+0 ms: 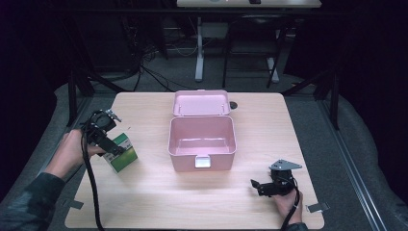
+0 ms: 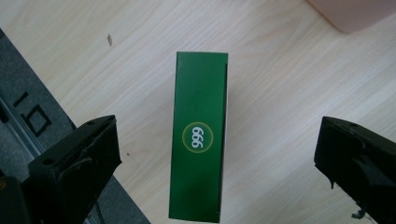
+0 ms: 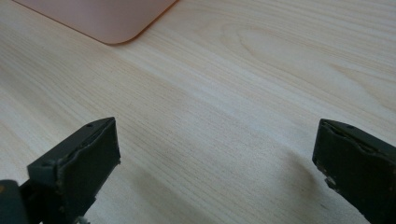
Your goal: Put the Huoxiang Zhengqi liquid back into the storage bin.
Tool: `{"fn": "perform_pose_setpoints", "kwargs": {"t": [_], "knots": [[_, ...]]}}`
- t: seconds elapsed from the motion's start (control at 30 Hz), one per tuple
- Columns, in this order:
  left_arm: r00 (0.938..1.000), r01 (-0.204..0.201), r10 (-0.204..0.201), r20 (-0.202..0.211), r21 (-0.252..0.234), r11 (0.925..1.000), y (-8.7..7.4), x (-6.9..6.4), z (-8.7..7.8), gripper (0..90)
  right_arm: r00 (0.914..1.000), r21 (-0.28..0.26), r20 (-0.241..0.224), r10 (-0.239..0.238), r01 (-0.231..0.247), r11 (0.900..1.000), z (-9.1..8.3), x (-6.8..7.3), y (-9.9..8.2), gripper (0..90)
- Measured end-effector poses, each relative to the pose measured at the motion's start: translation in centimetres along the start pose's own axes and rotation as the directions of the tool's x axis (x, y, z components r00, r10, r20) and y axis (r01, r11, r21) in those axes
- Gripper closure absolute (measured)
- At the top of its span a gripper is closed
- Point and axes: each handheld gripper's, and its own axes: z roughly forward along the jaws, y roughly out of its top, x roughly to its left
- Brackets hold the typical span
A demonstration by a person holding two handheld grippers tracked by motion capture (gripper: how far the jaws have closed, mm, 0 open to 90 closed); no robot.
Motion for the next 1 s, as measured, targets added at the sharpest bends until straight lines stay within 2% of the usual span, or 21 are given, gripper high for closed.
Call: {"fn": "perform_pose_setpoints", "kwargs": {"t": [0.17,0.43,0.63,0.73,1.0], "knots": [[0.9999,0.011,-0.012,0.004,0.046,0.9989,0.1,0.2,0.7,0.4,1.0000,0.010,-0.001,-0.002,0.002,0.9999,0.0,0.0,0.0,0.3],[0.9997,0.002,-0.004,0.025,0.094,0.9956,0.6,0.6,1.5,0.3,1.0000,0.021,0.000,-0.007,0.007,0.9997,0.1,0.1,0.0,0.3],[0.9996,-0.014,0.011,0.025,0.126,0.9920,0.8,0.8,2.0,0.3,1.0000,0.022,-0.001,-0.006,0.006,0.9997,0.1,0.1,0.0,0.3],[0.9998,-0.020,0.019,0.011,0.142,0.9897,0.9,0.9,2.1,0.4,1.0000,0.022,-0.001,-0.006,0.006,0.9997,0.1,0.1,0.0,0.3],[0.9992,-0.040,0.038,0.016,0.145,0.9887,1.0,0.8,2.2,17.0,1.0000,0.027,0.005,-0.005,0.005,0.9996,0.2,0.1,0.0,0.3]]}}
